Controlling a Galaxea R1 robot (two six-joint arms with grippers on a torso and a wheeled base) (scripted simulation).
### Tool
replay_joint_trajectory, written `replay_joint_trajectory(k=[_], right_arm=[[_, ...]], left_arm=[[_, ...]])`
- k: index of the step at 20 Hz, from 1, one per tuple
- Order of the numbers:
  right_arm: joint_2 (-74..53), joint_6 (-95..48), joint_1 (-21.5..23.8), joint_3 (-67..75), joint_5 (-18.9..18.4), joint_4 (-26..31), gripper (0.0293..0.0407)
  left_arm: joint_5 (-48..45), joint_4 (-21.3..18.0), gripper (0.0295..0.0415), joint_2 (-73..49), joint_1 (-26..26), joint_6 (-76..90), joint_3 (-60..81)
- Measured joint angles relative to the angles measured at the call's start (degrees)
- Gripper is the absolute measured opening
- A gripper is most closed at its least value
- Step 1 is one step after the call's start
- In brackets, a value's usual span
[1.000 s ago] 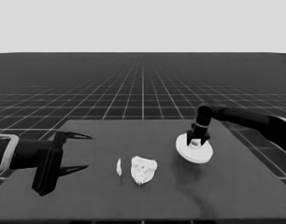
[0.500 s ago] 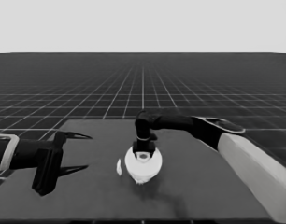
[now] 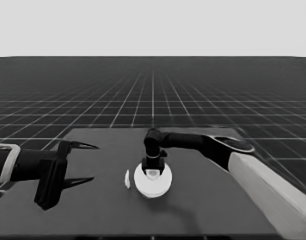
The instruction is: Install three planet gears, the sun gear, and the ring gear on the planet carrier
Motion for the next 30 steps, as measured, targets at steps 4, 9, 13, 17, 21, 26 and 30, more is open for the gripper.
replay_joint_trajectory(k=[4,9,13,17,21,26,30], right_arm=[[0.02,0.51,-0.26,-0.02,0.04,-0.02,0.0348],[0.05,2.77,-0.27,0.01,0.04,-0.01,0.0348],[0.04,4.75,-0.25,0.02,0.04,-0.01,0.0348],[0.06,6.75,-0.25,0.03,0.07,-0.01,0.0348],[0.07,8.76,-0.26,0.02,0.09,-0.02,0.0348],[0.09,11.26,-0.28,0.02,0.10,-0.02,0.0348],[0.06,13.26,-0.28,0.01,0.08,-0.02,0.0348]], left_arm=[[0.00,0.00,0.0385,0.00,0.00,0.00,0.00],[0.00,0.00,0.0385,0.00,0.00,0.00,0.00],[0.00,0.00,0.0385,0.00,0.00,0.00,0.00],[0.00,0.00,0.0385,0.00,0.00,0.00,0.00],[0.00,0.00,0.0385,0.00,0.00,0.00,0.00],[0.00,0.00,0.0385,0.00,0.00,0.00,0.00],[0.00,0.00,0.0385,0.00,0.00,0.00,0.00]])
